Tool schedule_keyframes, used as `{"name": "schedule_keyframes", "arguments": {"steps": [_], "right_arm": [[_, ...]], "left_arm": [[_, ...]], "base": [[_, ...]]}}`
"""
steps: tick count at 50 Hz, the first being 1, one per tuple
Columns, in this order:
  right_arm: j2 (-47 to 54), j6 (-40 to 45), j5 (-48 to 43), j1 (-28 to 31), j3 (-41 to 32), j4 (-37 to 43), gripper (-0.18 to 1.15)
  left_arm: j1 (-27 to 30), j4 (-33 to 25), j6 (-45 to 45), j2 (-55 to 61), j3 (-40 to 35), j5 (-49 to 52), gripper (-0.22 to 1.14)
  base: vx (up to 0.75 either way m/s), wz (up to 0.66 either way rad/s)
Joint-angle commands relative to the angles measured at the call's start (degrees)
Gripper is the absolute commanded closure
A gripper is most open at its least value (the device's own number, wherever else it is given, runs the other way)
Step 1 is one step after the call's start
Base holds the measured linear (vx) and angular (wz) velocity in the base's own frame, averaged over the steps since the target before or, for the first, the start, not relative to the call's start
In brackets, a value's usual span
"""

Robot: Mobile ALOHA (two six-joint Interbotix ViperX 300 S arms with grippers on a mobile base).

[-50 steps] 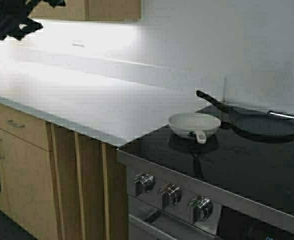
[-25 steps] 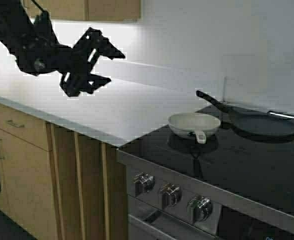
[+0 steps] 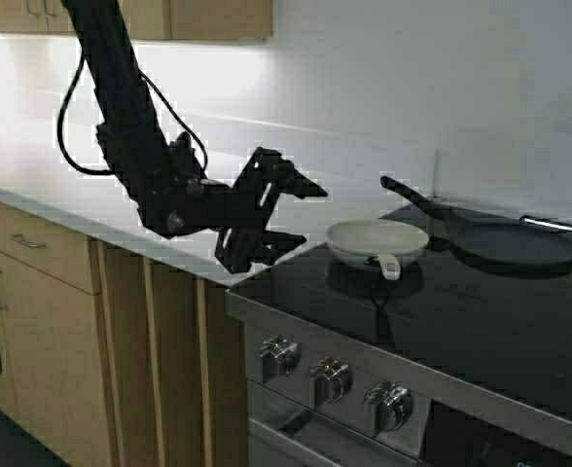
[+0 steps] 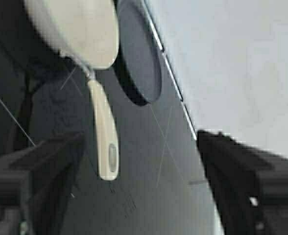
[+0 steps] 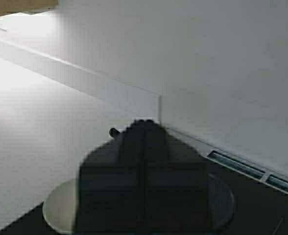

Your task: Wash the pan

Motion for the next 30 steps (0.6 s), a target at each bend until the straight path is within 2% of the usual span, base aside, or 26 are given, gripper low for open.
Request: {"name": "schedule_keyframes", "arguments": {"steps": [1, 14, 30], "right_arm": [[0.35, 0.09, 0.0, 0.0, -0.62, -0.09, 0.91], [0.35, 0.18, 0.09, 0.0, -0.62, -0.09, 0.91], [0.44, 0.18, 0.26, 0.0, -0.62, -0.09, 0.91]], "left_arm": [[-1.67, 0.0, -2.46, 2.9, -5.54, -0.53, -0.09], [-3.87, -1.14, -6.94, 10.11, -16.0, 2.11, -0.09], [-5.54, -2.55, -8.17, 15.21, -26.1, 8.17, -0.09]], "base": [[0.0, 0.0], [0.0, 0.0], [0.0, 0.0]]}}
